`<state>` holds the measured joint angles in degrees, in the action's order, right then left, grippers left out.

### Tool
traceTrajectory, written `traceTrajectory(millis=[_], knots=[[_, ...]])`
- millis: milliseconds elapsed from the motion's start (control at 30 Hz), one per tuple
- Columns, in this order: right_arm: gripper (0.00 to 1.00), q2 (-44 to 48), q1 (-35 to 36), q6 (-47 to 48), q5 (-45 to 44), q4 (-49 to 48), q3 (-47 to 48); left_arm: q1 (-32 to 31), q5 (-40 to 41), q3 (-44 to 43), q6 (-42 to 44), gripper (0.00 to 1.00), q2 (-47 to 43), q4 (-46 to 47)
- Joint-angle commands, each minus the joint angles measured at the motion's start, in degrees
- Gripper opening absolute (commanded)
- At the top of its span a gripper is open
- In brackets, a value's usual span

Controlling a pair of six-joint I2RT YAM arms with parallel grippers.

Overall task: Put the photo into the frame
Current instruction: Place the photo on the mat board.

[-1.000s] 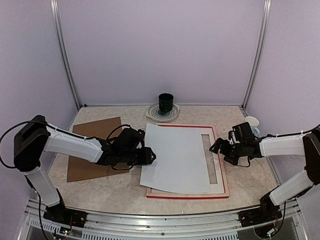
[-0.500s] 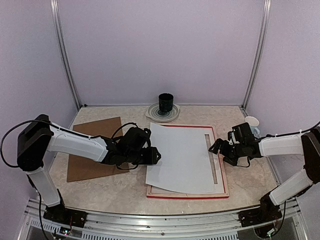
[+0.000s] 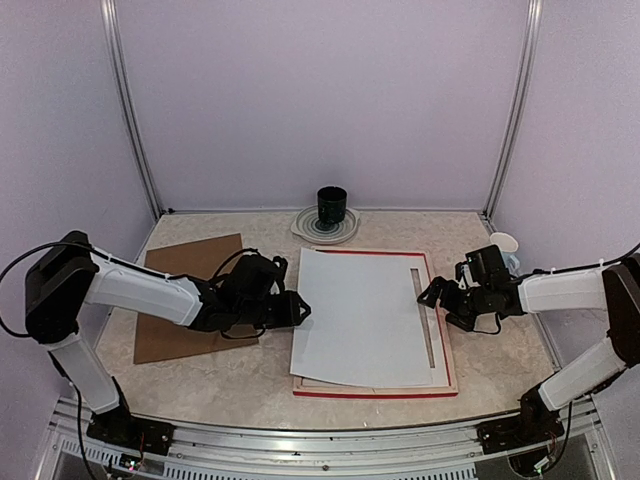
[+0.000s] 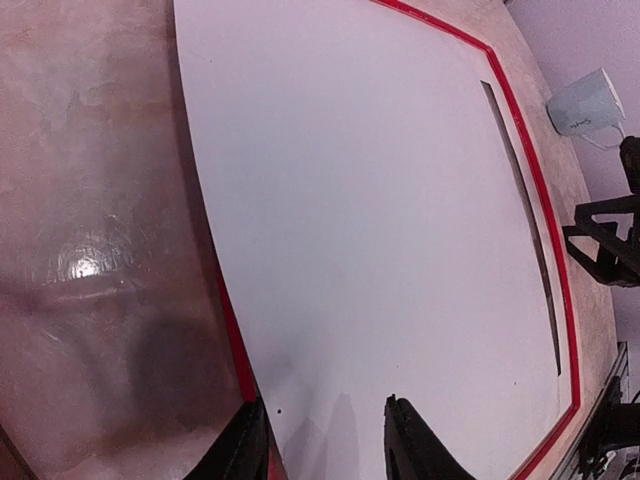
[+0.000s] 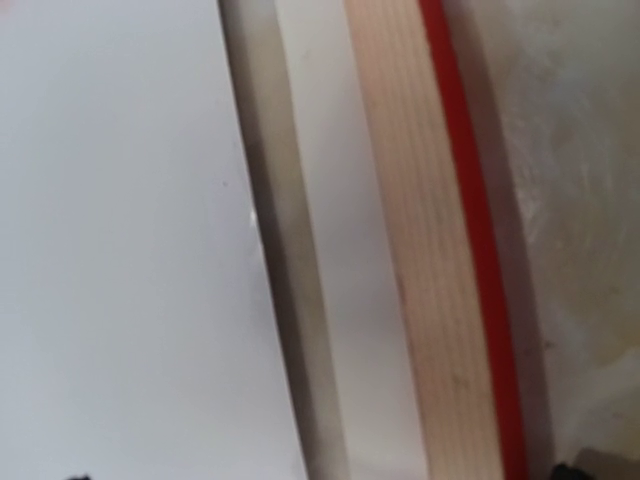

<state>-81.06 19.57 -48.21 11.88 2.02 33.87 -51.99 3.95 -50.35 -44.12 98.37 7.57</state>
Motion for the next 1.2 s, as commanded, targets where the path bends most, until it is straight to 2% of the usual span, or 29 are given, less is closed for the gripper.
traceTrajectory(millis=[0,100,267,433,1167], knots=[[0.99,0.81,-0.98,0.29,1.67,-1.79,-1.4,1.21,-3.59,2.16,-1.96,0.37,-2.76,7.9],[0.99,0.81,-1.11,-0.15,2.62,-1.91,-1.78,1.8,-6.65,3.81,-3.06,0.34,-3.25,11.39],[0.99,0.87,-1.2,-0.48,3.57,-3.38,-2.13,2.56,-9.78,5.24,-4.19,0.35,-2.68,15.1],[0.99,0.84,-1.24,-0.75,4.23,-4.02,-2.48,4.0,-13.51,9.28,-7.03,0.35,-2.0,22.73],[0.99,1.03,-1.38,-1.46,5.35,-4.6,-2.63,5.62,-20.49,14.23,-15.74,0.42,4.34,41.9]])
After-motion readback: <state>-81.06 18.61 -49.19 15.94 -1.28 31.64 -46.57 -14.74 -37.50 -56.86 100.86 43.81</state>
